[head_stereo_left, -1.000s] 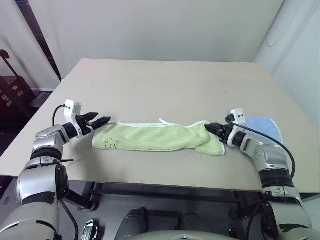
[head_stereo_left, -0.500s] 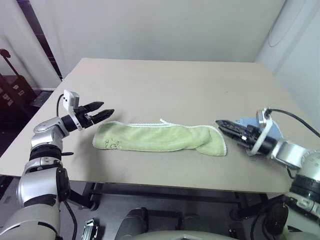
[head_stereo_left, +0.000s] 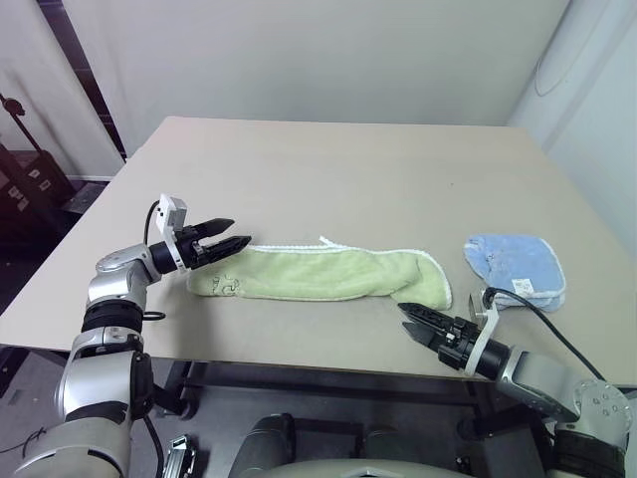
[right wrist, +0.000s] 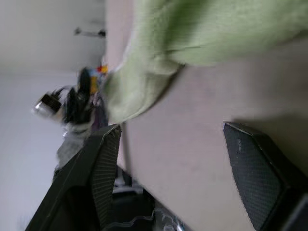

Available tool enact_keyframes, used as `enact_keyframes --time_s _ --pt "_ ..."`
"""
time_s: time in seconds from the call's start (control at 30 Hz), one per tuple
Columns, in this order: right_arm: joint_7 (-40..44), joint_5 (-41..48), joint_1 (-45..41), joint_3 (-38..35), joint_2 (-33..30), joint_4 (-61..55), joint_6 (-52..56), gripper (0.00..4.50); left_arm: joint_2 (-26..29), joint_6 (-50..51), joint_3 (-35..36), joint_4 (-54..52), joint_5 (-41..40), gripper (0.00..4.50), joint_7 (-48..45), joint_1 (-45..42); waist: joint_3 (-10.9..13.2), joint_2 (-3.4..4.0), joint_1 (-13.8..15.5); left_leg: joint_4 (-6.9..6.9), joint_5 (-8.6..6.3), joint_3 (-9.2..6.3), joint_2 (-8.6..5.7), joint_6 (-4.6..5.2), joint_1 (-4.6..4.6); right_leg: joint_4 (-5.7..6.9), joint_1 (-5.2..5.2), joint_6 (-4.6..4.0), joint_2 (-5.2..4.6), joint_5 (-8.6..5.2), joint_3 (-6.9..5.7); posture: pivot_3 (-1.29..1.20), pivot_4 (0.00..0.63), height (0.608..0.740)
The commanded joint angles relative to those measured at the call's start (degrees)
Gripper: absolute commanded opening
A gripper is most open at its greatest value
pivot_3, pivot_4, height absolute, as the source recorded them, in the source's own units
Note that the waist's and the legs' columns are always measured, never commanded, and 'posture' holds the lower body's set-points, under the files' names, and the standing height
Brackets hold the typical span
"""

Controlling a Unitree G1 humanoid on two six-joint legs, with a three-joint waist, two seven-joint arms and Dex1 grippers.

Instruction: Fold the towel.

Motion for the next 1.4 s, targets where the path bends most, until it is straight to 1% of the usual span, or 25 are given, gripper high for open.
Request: enact_keyframes --time_s 0.03,0.13,0.3,0.5,0.53,0.6,0.67,0.73,0.8,0.83,0.87,1.07,1.23,1.4 --pt "-7.0 -0.4 -1.1 -1.5 -2.0 1.9 -9.1 3.50 -0.1 -1.9 -0.1 -0.4 0.0 4.50 0.3 -1.5 0.0 -0.03 0.0 0.00 0.00 0.00 0.00 0.00 0.02 -0.05 0.04 -0.02 0.00 0.01 0.00 0.00 0.000 0.709" --pt "-8.3 -0.6 -2.7 -2.4 -4.2 4.6 -12.9 3.50 -0.4 -2.2 -0.4 -0.1 0.1 4.50 0.4 -1.4 0.0 -0.02 0.0 0.02 0.03 0.02 -0.01 0.04 0.03 -0.18 0.10 -0.14 -0.01 0.11 0.00 0.00 0.000 0.709" --pt "-9.7 -1.3 -4.9 -2.5 -5.8 6.8 -18.2 3.50 -0.7 -3.1 -0.4 0.8 0.4 4.50 0.9 -1.2 0.0 -0.02 1.4 0.01 0.05 0.06 -0.02 0.08 -0.03 -0.44 0.18 -0.33 -0.10 0.32 0.00 0.00 0.000 0.709" --pt "-8.4 -2.5 -6.7 -0.3 -6.1 7.3 -18.7 3.50 -0.5 -3.6 -0.2 1.1 0.4 4.50 1.4 -0.9 0.0 0.03 1.5 -0.20 0.04 0.06 -0.02 0.08 -0.08 -0.82 0.16 -0.51 -0.09 0.42 0.01 0.00 0.000 0.709" --pt "-7.8 -3.1 -7.1 0.4 -6.0 6.7 -18.5 3.33 -0.4 -3.7 -0.1 1.1 0.4 4.50 1.4 -0.9 -0.1 0.02 1.5 -0.21 0.04 0.07 -0.02 0.08 -0.08 -0.85 0.16 -0.51 -0.09 0.42 0.01 0.00 0.000 0.709" --pt "-7.2 -4.9 -7.5 1.1 -5.6 5.8 -19.0 2.85 -0.3 -3.7 -0.1 1.1 0.3 4.50 1.4 -0.9 -0.1 0.02 1.4 -0.20 0.05 0.08 -0.02 0.08 -0.08 -0.90 0.13 -0.51 -0.10 0.43 0.02 0.00 0.000 0.709" --pt "-6.4 -7.1 -7.6 1.1 -5.4 5.8 -20.1 2.15 -0.1 -3.8 0.0 1.2 0.4 4.50 1.6 -0.9 -0.1 0.02 1.4 -0.20 0.05 0.09 -0.02 0.08 -0.08 -0.90 0.08 -0.48 -0.10 0.48 0.02 0.00 0.000 0.709" --pt "-5.3 -9.0 -7.6 0.9 -5.5 6.3 -20.7 1.36 0.1 -3.9 0.0 1.3 0.5 4.50 1.8 -0.7 -0.1 0.02 1.4 -0.20 0.06 0.09 0.00 0.10 -0.08 -0.90 0.02 -0.45 -0.09 0.49 0.01 0.00 0.000 0.709" --pt "-4.6 -9.6 -7.1 -0.2 -5.2 6.6 -21.6 0.62 0.2 -4.2 -0.1 1.2 0.6 4.50 1.9 -0.2 -0.1 -0.08 1.4 -0.21 0.12 0.08 0.06 0.19 -0.08 -0.92 0.00 -0.38 -0.05 0.46 0.00 0.00 0.000 0.709" --pt "-4.2 -9.7 -6.8 -0.8 -5.2 6.5 -22.0 0.27 0.3 -4.4 -0.1 1.3 0.7 4.50 1.9 0.0 -0.1 -0.12 1.3 -0.21 0.14 0.08 0.07 0.23 -0.08 -0.94 0.01 -0.36 -0.03 0.45 -0.01 0.00 0.000 0.709" --pt "-3.5 -9.8 -6.3 -1.4 -5.4 6.2 -22.3 0.04 0.3 -4.5 -0.1 1.3 0.7 4.50 2.0 0.1 -0.2 -0.14 1.4 -0.22 0.14 0.08 0.08 0.25 -0.08 -0.97 0.02 -0.35 -0.02 0.45 -0.01 0.00 0.000 0.709" --pt "1.9 -9.0 -4.0 -3.8 -6.9 4.1 -22.4 0.04 0.6 -4.7 0.0 1.9 0.9 4.50 2.4 -0.5 -0.2 -0.14 2.0 -0.18 0.05 0.10 0.05 0.16 -0.12 -1.07 0.11 -0.35 -0.08 0.46 -0.06 0.00 0.000 0.709" --pt "7.1 -9.9 -3.5 -5.1 -8.6 3.1 -22.2 0.04 0.9 -4.1 0.1 2.3 0.9 4.50 2.6 -1.3 -0.1 -0.09 1.6 -0.20 0.03 0.10 0.05 0.16 -0.13 -1.08 0.08 -0.35 -0.09 0.46 -0.05 0.00 0.000 0.709" --pt "12.1 -8.6 -2.2 -5.2 -11.7 -0.4 -19.7 0.04 1.1 -3.7 -0.1 2.5 1.0 4.50 2.4 -1.5 -0.1 -0.06 1.5 -0.27 0.08 0.10 0.07 0.28 -0.15 -1.08 0.03 -0.26 -0.07 0.41 -0.06 0.00 0.000 0.709"
